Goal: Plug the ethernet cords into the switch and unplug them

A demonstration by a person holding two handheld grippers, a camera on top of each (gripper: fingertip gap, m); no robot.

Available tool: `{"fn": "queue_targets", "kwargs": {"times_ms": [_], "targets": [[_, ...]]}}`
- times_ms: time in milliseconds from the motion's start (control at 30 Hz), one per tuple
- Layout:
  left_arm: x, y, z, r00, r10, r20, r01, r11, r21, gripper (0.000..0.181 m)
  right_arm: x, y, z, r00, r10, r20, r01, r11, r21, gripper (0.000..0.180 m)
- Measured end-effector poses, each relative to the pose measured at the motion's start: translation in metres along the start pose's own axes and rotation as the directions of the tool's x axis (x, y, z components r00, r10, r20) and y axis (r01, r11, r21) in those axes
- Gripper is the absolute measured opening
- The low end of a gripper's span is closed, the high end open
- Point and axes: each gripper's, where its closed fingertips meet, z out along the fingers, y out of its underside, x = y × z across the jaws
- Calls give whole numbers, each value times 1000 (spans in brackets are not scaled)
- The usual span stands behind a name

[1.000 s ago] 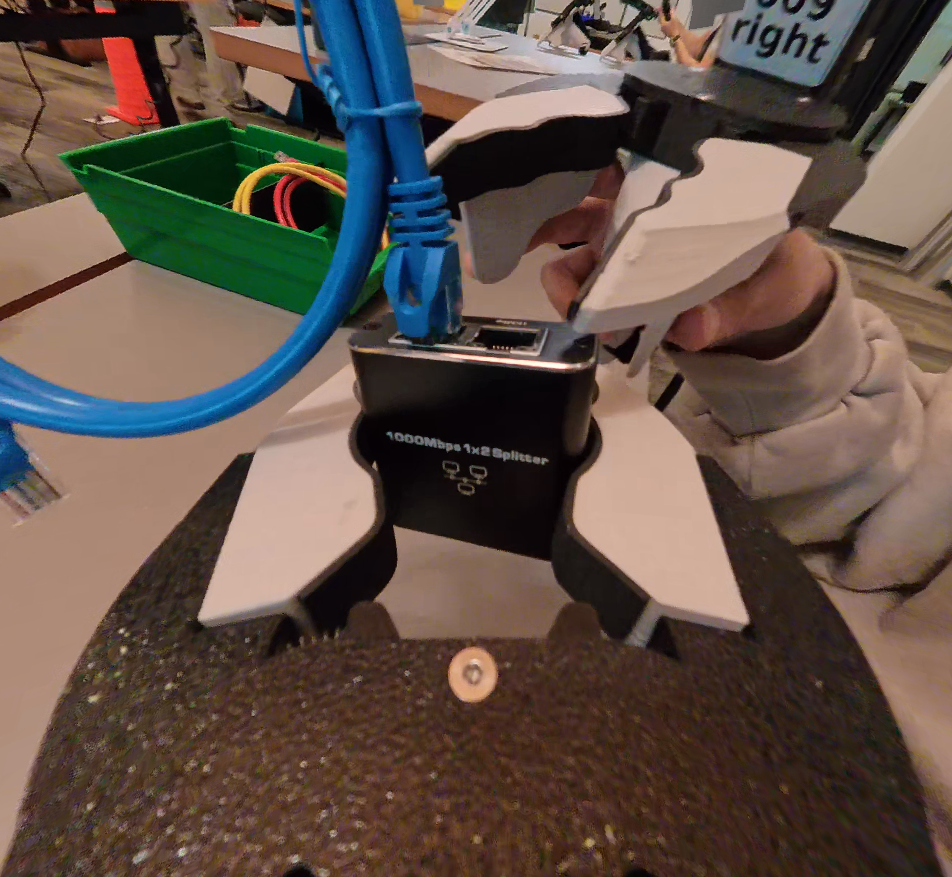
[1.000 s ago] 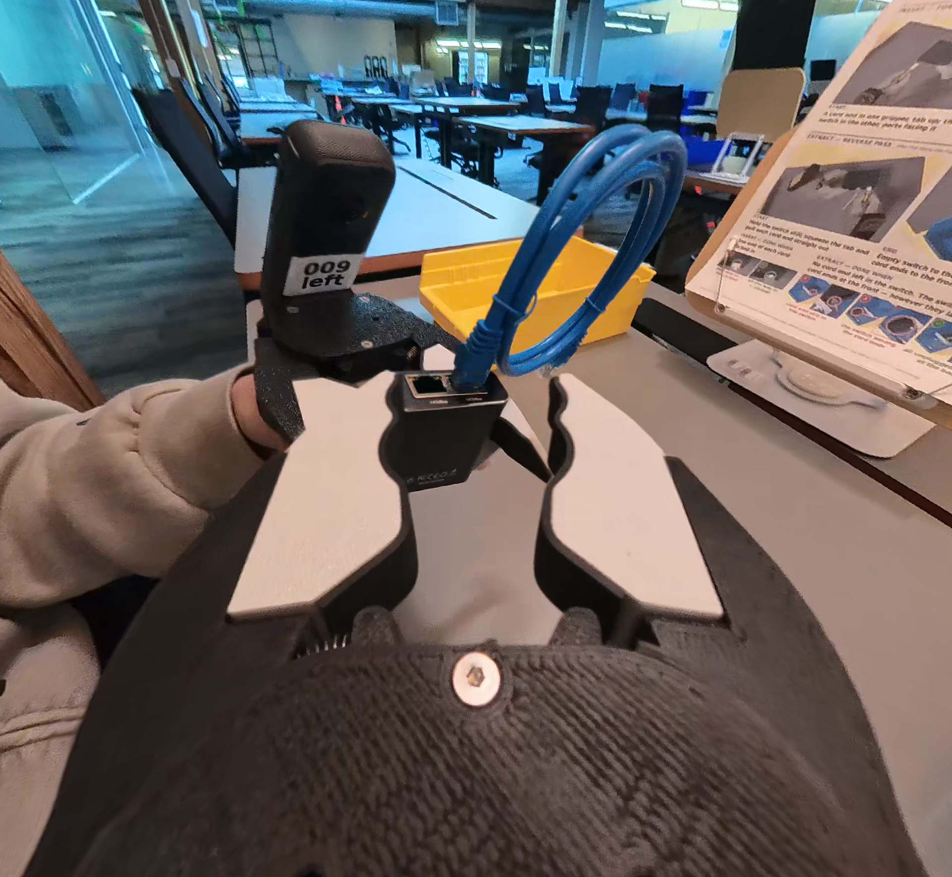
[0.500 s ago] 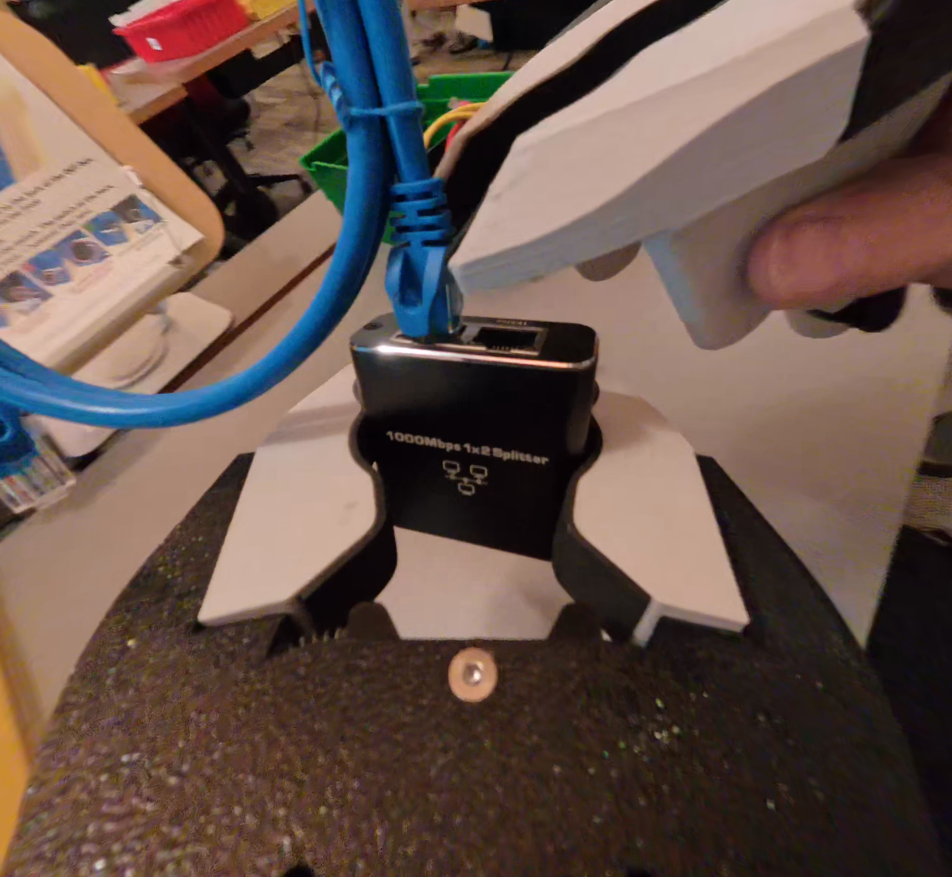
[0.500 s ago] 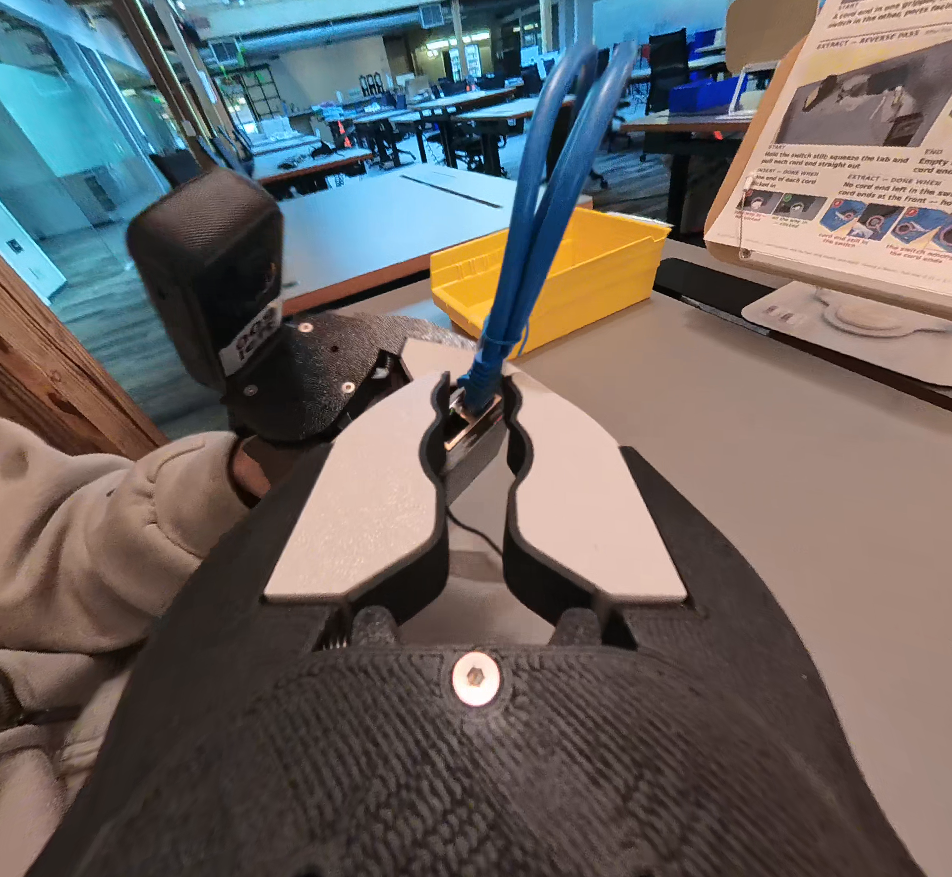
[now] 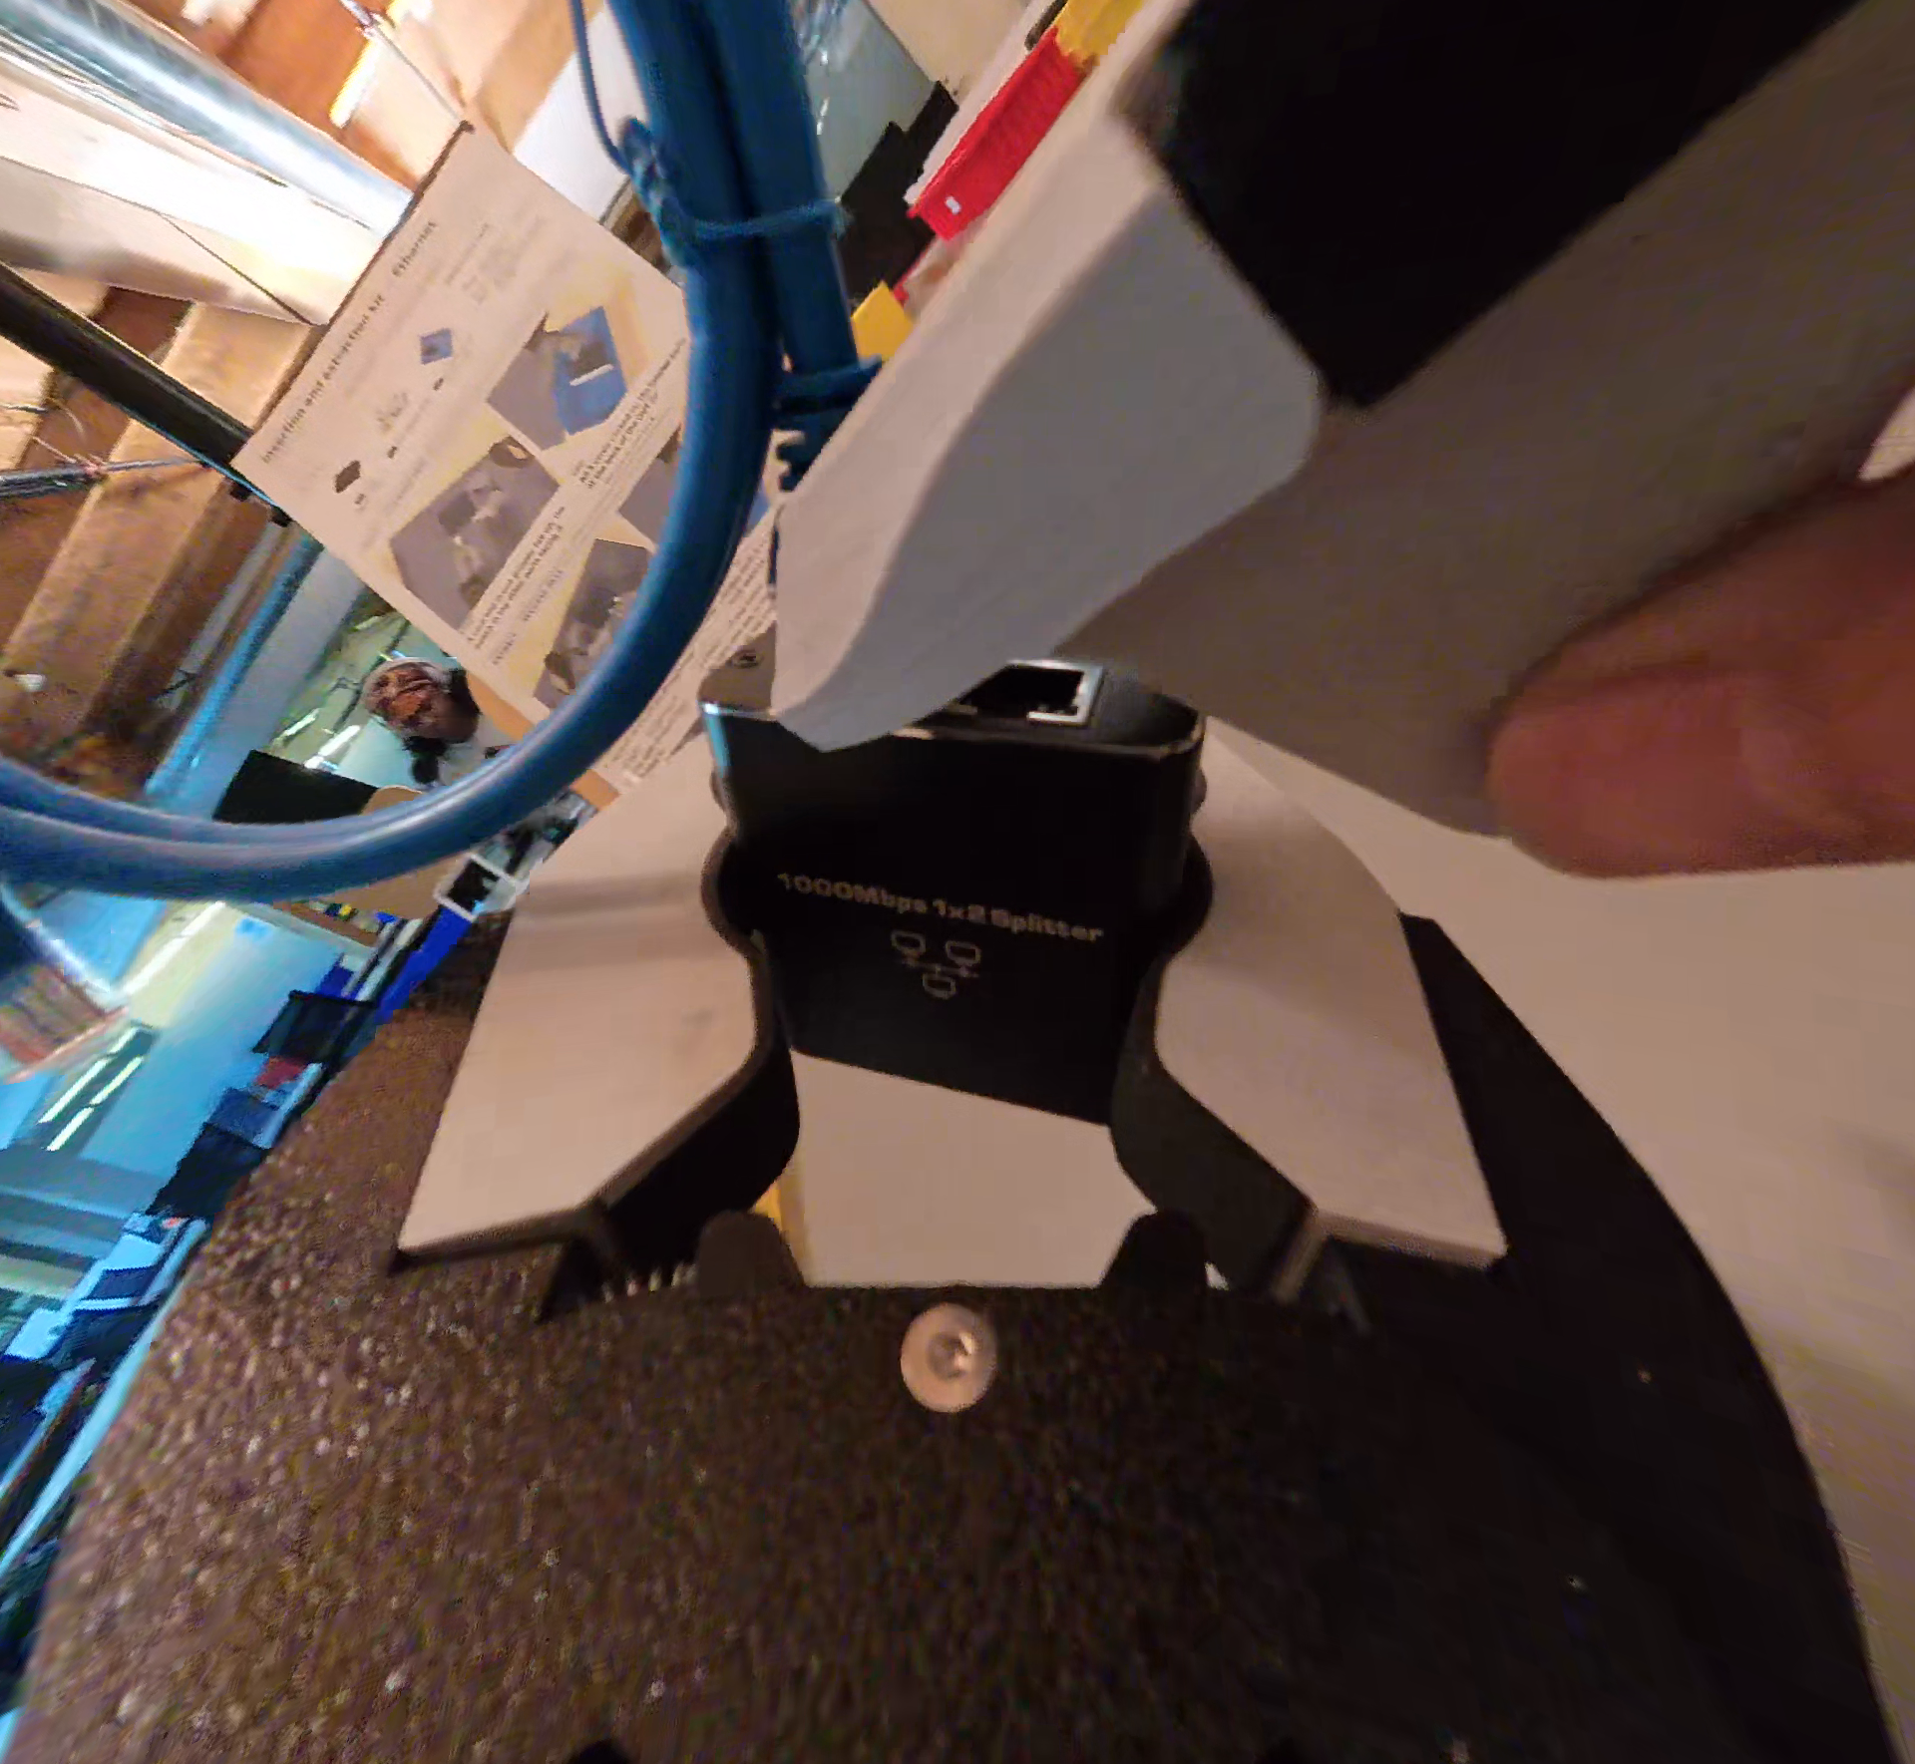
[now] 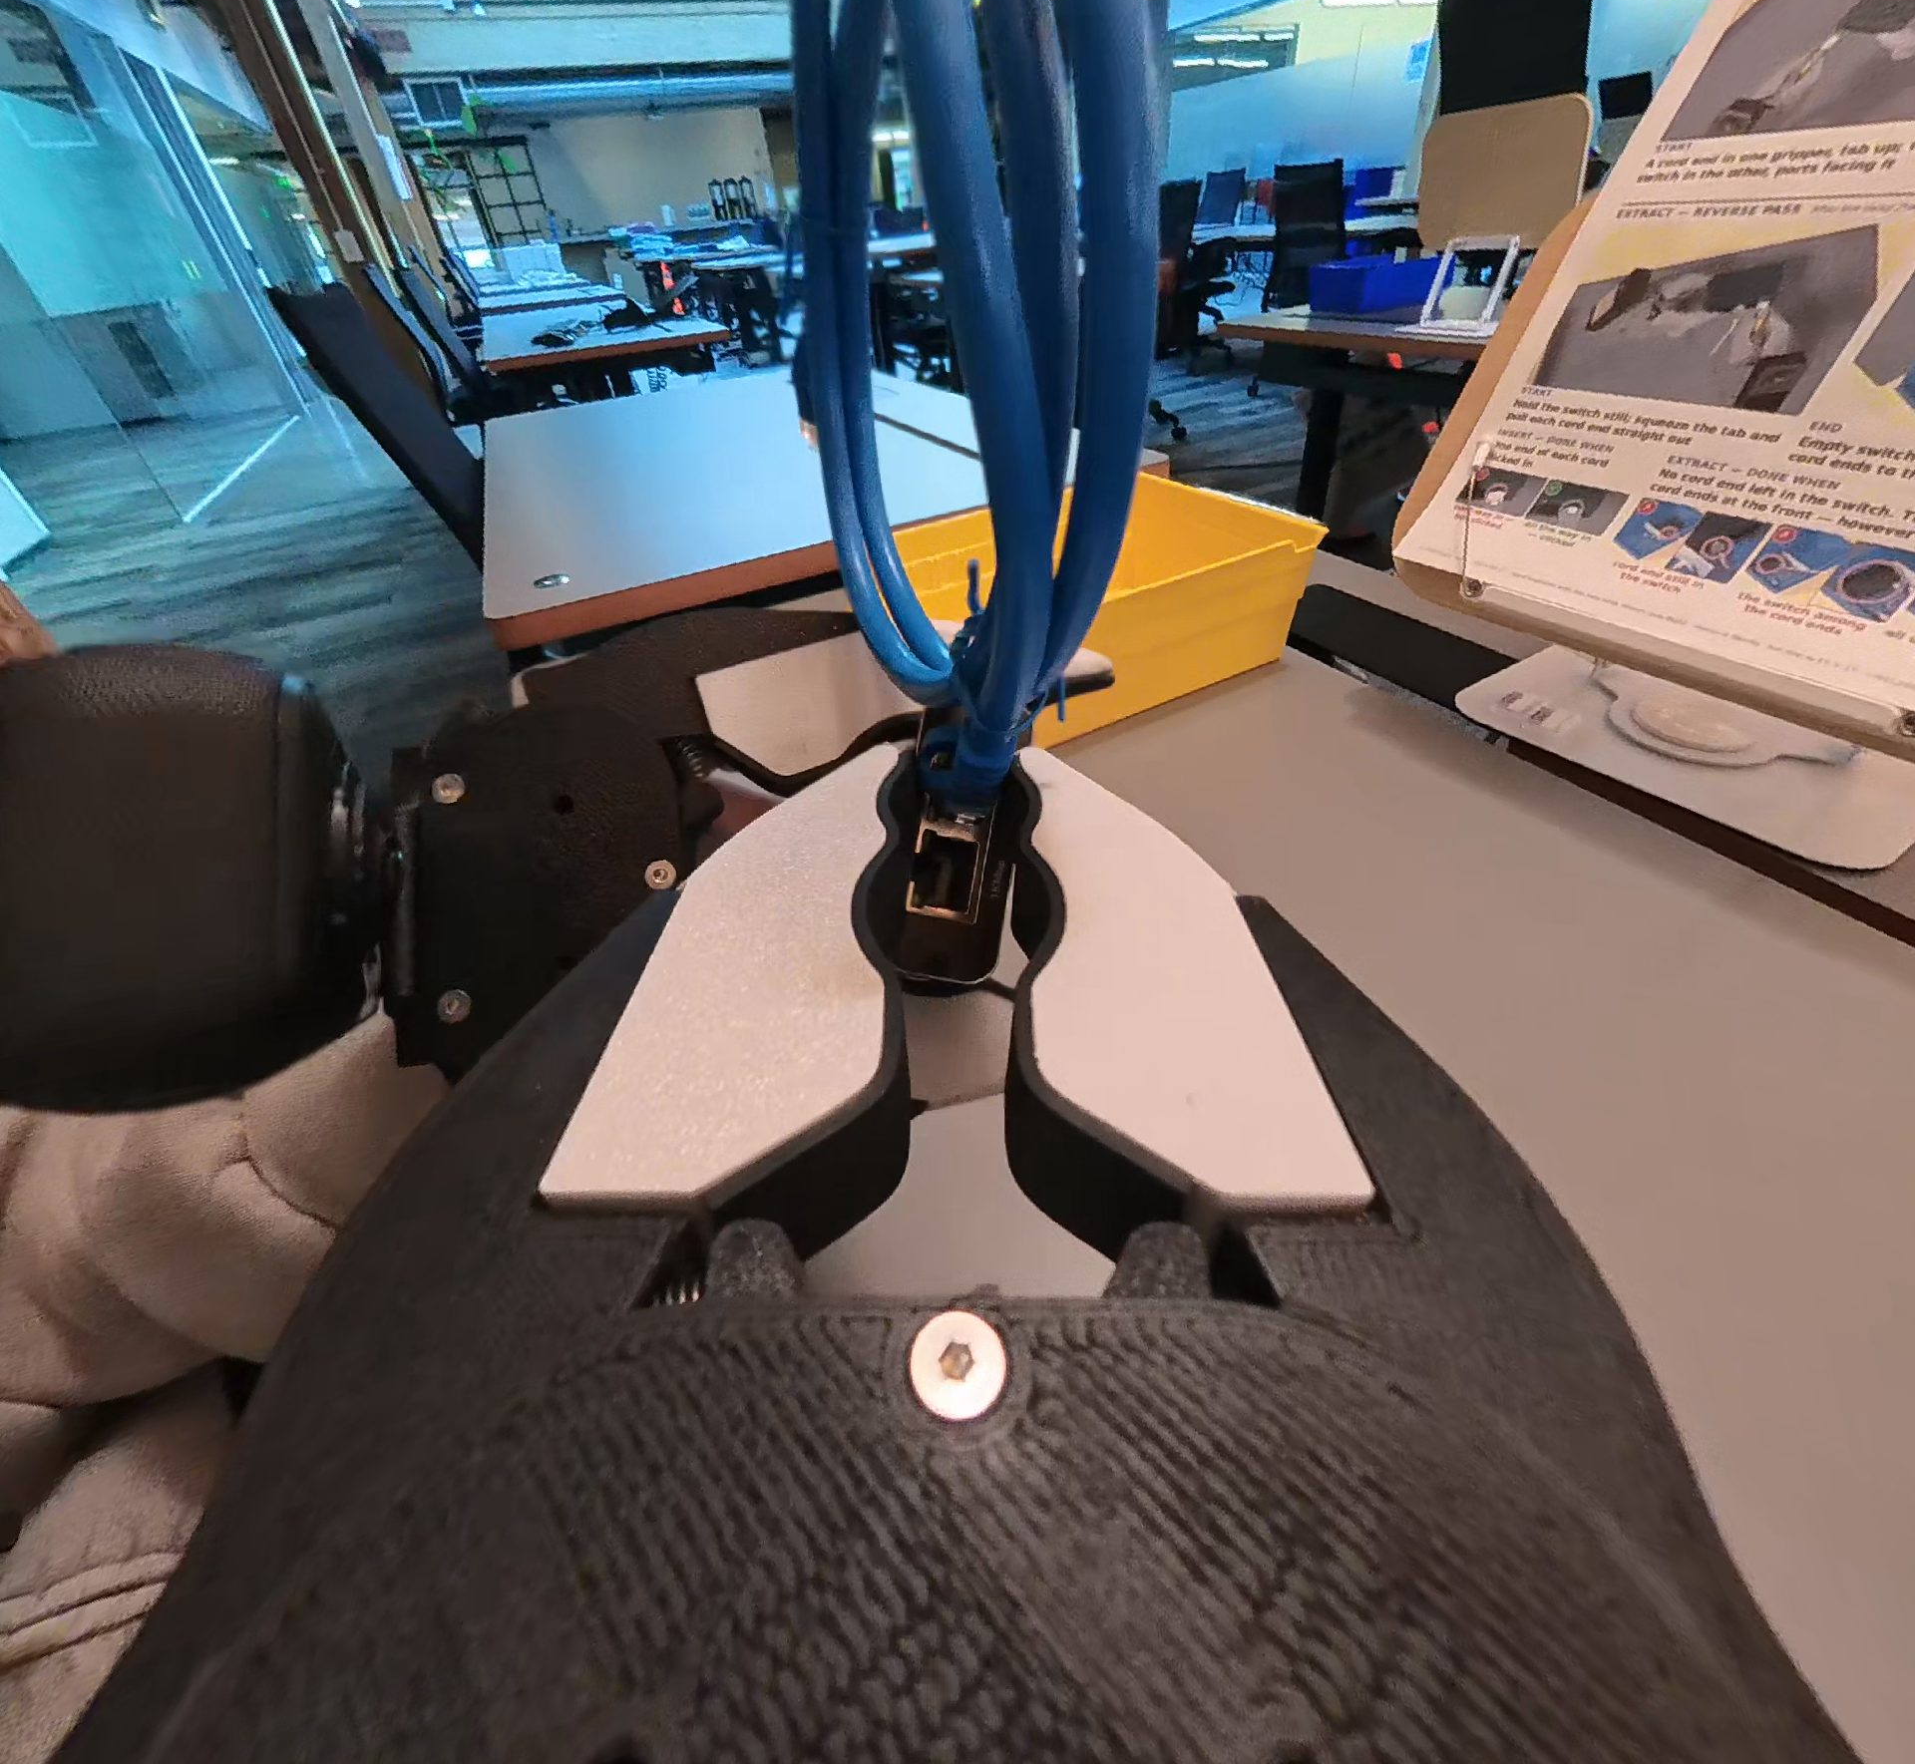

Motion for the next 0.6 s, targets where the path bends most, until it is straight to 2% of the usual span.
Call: {"fn": "queue_targets", "kwargs": {"times_ms": [167,300,600], "targets": [[-5,0,0,993,99,63,-98,995,-24,75,1,0,-4,998,29,55,-32,998,56,16],[-3,2,1,989,128,79,-126,992,-31,75,2,5,-5,995,34,89,-40,997,66,15],[-16,1,-1,969,182,167,-176,983,-48,75,0,-4,-2,990,64,124,-89,974,209,15]]}}
